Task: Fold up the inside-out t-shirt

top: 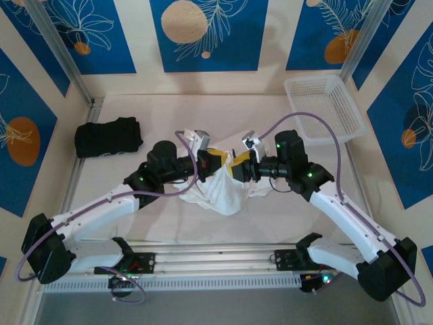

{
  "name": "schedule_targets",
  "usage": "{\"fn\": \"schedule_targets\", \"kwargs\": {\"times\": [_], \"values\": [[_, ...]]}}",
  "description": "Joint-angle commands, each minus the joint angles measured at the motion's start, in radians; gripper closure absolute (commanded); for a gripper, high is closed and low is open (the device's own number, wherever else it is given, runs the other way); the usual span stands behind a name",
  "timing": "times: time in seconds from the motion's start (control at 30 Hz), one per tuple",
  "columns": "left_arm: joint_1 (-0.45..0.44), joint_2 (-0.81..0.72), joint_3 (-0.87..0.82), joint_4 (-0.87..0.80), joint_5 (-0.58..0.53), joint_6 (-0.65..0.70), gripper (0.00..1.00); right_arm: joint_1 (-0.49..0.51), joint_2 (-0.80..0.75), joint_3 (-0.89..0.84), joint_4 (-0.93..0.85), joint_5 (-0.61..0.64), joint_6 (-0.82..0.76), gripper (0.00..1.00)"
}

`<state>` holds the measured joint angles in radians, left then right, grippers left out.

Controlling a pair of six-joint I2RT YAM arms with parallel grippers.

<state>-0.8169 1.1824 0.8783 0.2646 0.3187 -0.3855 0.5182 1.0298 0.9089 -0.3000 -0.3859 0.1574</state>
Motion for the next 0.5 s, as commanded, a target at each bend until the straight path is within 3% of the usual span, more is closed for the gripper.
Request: {"fn": "schedule_targets", "kwargs": {"times": [0.0, 0.17, 0.47], "values": [[-0.012, -0.001, 0.033, -0.009, -0.017, 0.019, 0.98, 0.007, -0.011, 0.015, 0.027, -0.03, -0.019, 0.55], [-0.013, -0.001, 0.033, -0.009, -0.025, 0.022, 0.98, 0.0, -0.056, -0.017, 0.014, -0.024, -0.013, 0.68], [-0.012, 0.004, 0.034, -0.003, -0.02, 0.013, 0.98, -0.001, -0.083, -0.087, 0.029, -0.034, 0.006, 0.68]]}}
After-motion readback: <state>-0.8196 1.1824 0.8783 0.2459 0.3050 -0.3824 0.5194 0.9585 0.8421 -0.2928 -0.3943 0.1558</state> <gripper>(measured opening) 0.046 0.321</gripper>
